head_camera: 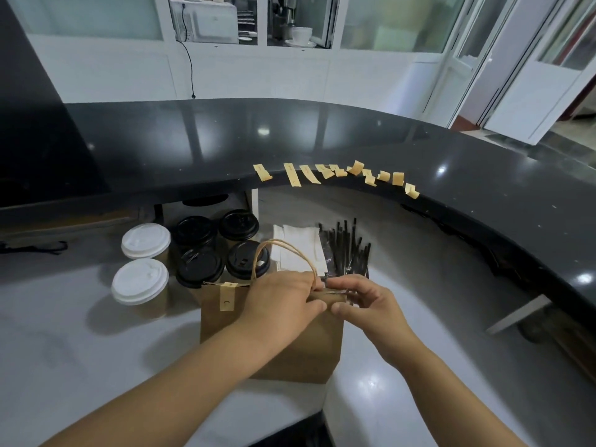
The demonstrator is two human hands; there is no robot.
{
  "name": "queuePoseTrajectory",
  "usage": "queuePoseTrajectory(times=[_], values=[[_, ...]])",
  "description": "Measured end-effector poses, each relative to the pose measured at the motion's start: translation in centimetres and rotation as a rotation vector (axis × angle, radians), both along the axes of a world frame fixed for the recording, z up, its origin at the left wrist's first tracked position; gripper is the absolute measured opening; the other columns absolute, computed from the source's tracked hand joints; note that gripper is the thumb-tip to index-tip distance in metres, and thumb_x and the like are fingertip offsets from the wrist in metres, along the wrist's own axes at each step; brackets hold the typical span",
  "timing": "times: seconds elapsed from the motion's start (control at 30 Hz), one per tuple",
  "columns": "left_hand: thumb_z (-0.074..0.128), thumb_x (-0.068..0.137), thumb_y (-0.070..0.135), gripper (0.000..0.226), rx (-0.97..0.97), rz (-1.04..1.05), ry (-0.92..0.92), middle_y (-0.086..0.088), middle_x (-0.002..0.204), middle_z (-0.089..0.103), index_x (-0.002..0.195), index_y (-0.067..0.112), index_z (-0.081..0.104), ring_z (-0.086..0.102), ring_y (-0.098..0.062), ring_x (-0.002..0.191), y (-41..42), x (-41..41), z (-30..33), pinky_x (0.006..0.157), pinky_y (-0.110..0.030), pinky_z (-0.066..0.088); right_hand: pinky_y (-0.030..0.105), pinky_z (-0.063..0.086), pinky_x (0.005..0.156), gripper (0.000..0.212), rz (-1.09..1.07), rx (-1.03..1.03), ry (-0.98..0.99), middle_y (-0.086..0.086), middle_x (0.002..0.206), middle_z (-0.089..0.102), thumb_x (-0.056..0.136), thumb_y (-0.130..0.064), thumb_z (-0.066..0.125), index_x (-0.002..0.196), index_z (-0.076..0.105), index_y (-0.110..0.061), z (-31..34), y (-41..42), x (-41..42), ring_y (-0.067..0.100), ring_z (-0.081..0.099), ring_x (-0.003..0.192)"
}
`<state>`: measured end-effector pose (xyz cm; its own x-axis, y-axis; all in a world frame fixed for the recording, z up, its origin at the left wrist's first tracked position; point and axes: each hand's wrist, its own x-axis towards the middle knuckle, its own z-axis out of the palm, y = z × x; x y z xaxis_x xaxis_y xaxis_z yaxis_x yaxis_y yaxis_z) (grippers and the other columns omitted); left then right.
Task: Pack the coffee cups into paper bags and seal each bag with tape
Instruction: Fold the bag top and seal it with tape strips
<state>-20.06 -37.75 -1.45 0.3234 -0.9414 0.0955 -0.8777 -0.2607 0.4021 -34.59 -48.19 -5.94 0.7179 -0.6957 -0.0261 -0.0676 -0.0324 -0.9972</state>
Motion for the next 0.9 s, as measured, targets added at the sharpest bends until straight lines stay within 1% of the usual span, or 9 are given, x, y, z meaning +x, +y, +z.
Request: queuePoseTrajectory(times=[0.13,0.2,0.37,0.53,0.63,0.7,0.77,0.83,0.9], values=[[0.054,0.086,0.047,0.031,-0.017,-0.008,-0.004,0.014,0.111,0.065,0.114,0.037,0.061,0.054,-0.005,0.106,0.1,0.1,-0.1,0.085,-0.019,0.037,0.035,0.049,0.093,0.029,0.02,-0.092,0.005,-0.001,0.105,0.068,0.07,-0.006,0.08,0.091,0.077,-0.026,0.1,-0.2,-0.4,0.017,0.063,0.101],[0.055,0.086,0.047,0.03,-0.02,-0.017,-0.01,0.014,0.11,0.066,0.113,0.036,0.062,0.055,-0.005,0.105,0.2,0.2,-0.2,0.086,-0.019,0.039,0.032,0.049,0.091,0.025,0.029,-0.126,0.035,-0.005,0.104,0.069,0.07,-0.011,0.079,0.09,0.078,-0.026,0.2,-0.1,-0.6,0.013,0.063,0.1],[0.055,0.085,0.048,0.027,0.031,-0.026,0.009,0.012,0.103,0.067,0.106,0.034,0.065,0.057,-0.007,0.1,0.2,0.3,-0.2,0.083,-0.023,0.042,0.023,0.046,0.088,0.021,0.065,-0.132,0.1,-0.007,0.105,0.068,0.075,-0.009,0.077,0.089,0.079,-0.025,0.5,0.0,-0.9,0.008,0.062,0.103],[0.055,0.086,0.043,0.023,0.078,-0.058,0.043,0.011,0.102,0.067,0.104,0.034,0.067,0.057,-0.007,0.099,0.3,0.6,0.0,0.086,-0.027,0.044,0.022,0.047,0.085,0.022,0.066,-0.153,0.132,-0.011,0.102,0.068,0.078,-0.009,0.075,0.088,0.079,-0.028,0.8,0.0,-0.9,0.006,0.061,0.1],[0.055,0.088,0.043,0.024,0.103,-0.073,0.034,0.012,0.107,0.067,0.107,0.035,0.066,0.056,-0.007,0.102,0.4,0.8,0.2,0.089,-0.027,0.043,0.017,0.046,0.083,0.023,0.134,-0.215,0.196,-0.012,0.102,0.069,0.079,-0.012,0.076,0.092,0.078,-0.03,1.6,-0.3,-1.0,0.003,0.061,0.099],[0.055,0.089,0.042,0.025,0.1,-0.078,0.035,0.011,0.111,0.066,0.111,0.036,0.065,0.056,-0.008,0.106,0.4,0.8,0.4,0.091,-0.026,0.043,0.014,0.046,0.079,0.021,0.143,-0.301,0.22,-0.009,0.102,0.07,0.079,-0.011,0.075,0.093,0.077,-0.026,2.6,-1.3,-1.1,0.002,0.063,0.094],[0.055,0.09,0.04,0.027,0.099,-0.085,0.038,0.011,0.115,0.066,0.114,0.035,0.065,0.055,-0.008,0.11,0.4,0.8,0.5,0.093,-0.025,0.042,0.018,0.052,0.08,0.018,0.027,-0.364,0.204,-0.006,0.101,0.07,0.081,-0.008,0.073,0.093,0.075,-0.022,3.8,-3.1,-1.1,0.005,0.065,0.089],[0.055,0.09,0.04,0.027,0.104,-0.088,0.047,0.012,0.118,0.065,0.115,0.035,0.065,0.055,-0.007,0.112,0.5,0.8,0.5,0.095,-0.023,0.041,0.023,0.055,0.085,0.018,-0.17,-0.424,0.203,-0.004,0.098,0.069,0.084,-0.006,0.068,0.091,0.073,-0.022,5.0,-5.7,-1.2,0.005,0.065,0.087],[0.055,0.09,0.04,0.027,0.105,-0.085,0.053,0.013,0.119,0.064,0.115,0.034,0.065,0.054,-0.006,0.113,0.5,0.7,0.7,0.096,-0.023,0.041,0.026,0.053,0.089,0.019,-0.318,-0.525,0.265,-0.005,0.101,0.066,0.088,-0.007,0.063,0.096,0.07,-0.023,6.1,-8.4,-1.4,0.006,0.062,0.093]])
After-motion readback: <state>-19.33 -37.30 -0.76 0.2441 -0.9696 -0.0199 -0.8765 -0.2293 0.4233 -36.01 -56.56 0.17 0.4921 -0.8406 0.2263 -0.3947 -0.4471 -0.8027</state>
